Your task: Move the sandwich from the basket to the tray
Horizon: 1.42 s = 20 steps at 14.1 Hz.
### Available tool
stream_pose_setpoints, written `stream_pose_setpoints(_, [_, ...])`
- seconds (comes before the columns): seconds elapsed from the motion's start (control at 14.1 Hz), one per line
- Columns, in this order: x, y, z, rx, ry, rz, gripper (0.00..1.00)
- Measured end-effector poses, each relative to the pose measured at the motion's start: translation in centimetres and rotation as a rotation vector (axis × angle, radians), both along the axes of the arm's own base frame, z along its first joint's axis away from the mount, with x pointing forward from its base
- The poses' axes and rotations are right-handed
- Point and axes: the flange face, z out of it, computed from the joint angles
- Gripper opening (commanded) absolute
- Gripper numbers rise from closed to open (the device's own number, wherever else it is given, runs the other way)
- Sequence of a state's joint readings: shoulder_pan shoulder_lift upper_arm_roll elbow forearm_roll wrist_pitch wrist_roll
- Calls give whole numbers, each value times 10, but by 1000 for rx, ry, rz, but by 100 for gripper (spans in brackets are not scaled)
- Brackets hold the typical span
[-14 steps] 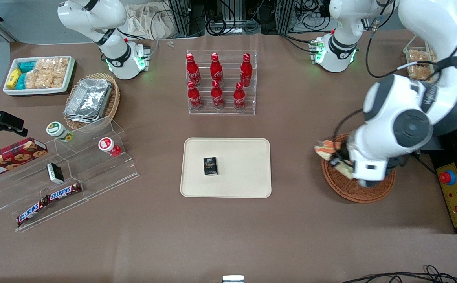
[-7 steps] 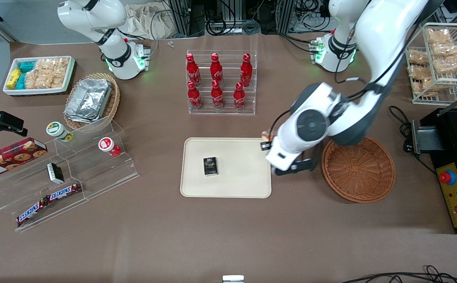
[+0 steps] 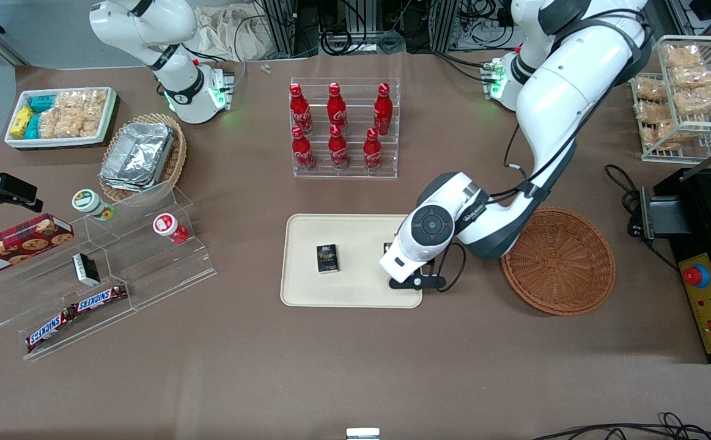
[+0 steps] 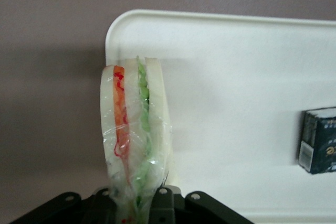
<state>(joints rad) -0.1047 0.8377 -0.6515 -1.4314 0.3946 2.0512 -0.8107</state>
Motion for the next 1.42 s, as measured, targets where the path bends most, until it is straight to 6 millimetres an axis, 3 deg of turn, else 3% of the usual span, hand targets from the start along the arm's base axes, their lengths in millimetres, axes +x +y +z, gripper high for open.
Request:
stream_pose_setpoints(0.14, [2, -1, -3, 0, -18, -11, 28])
stream_pose_setpoints(0.35, [1, -4, -8, 15, -37, 0, 89])
stream_pose_setpoints(0.42, [0, -5, -10, 15, -38, 7, 98])
stream_pose_setpoints(0.71, [4, -3, -9, 20, -51, 14, 99])
stream_pose_setpoints(0.85, [12, 8, 1, 37, -46, 31, 99])
stream_pose_setpoints(0.99, [16, 32, 28, 117, 5, 47, 99])
stream_pose_setpoints(1.13, [15, 56, 69, 175, 11, 63, 99])
stream_pose_setpoints(1.42, [-15, 102, 138, 160, 16, 64, 99])
